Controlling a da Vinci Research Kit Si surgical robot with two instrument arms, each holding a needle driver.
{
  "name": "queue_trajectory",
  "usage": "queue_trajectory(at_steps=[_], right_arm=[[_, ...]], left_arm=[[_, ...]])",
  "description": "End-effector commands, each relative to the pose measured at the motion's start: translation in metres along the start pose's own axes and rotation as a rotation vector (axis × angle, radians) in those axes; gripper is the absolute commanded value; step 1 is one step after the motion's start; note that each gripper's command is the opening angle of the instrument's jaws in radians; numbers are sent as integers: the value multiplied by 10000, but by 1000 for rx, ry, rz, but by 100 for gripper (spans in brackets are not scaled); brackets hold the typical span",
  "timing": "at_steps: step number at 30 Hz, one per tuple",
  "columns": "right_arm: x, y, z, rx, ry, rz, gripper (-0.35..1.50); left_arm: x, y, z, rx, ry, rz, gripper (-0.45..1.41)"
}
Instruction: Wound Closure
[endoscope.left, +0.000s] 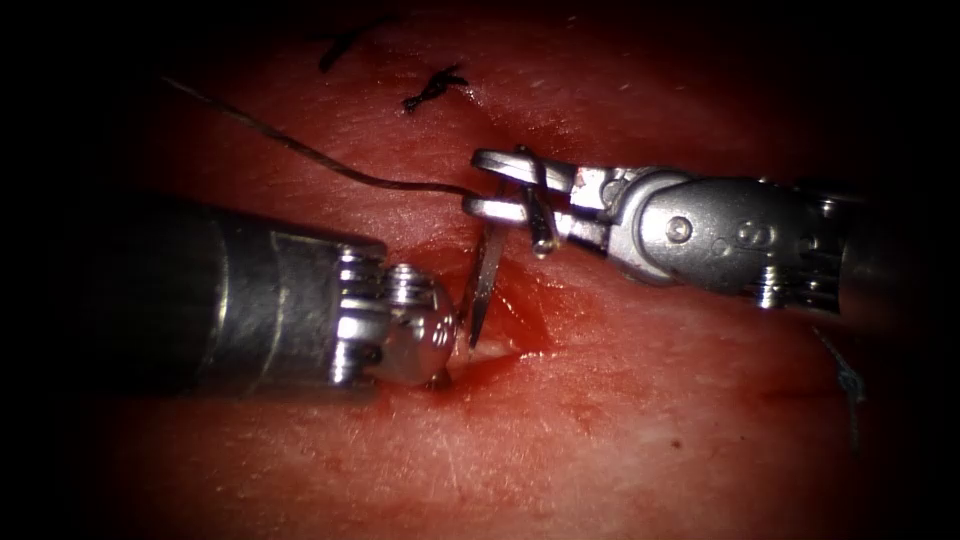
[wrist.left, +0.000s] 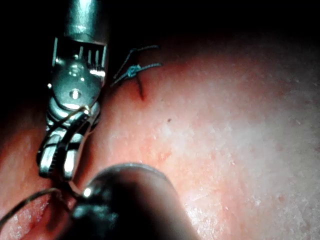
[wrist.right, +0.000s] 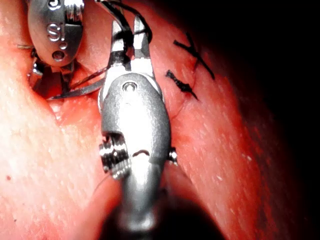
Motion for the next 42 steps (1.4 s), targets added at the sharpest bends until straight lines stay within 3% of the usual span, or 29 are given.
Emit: queue_trajectory(at_steps=[1,5,10,18,23,29,42], right_arm=[[-8,-7,7,8,-4,-19,-35],[-20,-33,6,37,-48,-100,-35],[-32,-43,1,39,-61,-117,-35],[-38,-36,-12,31,-78,-79,-35],[-36,-23,-11,21,-88,-23,-35],[-38,-13,-9,14,-97,17,-35],[-50,-4,5,12,-147,301,-35]], left_arm=[[-6,2,3,1,-10,0,58],[-7,3,-4,4,-41,7,61],[-9,5,-16,-1,-77,-6,61],[-11,-5,-45,-36,-151,-12,61],[-20,-47,-68,-84,-223,-24,53],[-34,-90,-59,-88,-271,-21,49],[-36,-81,-23,-105,-295,-11,51]])
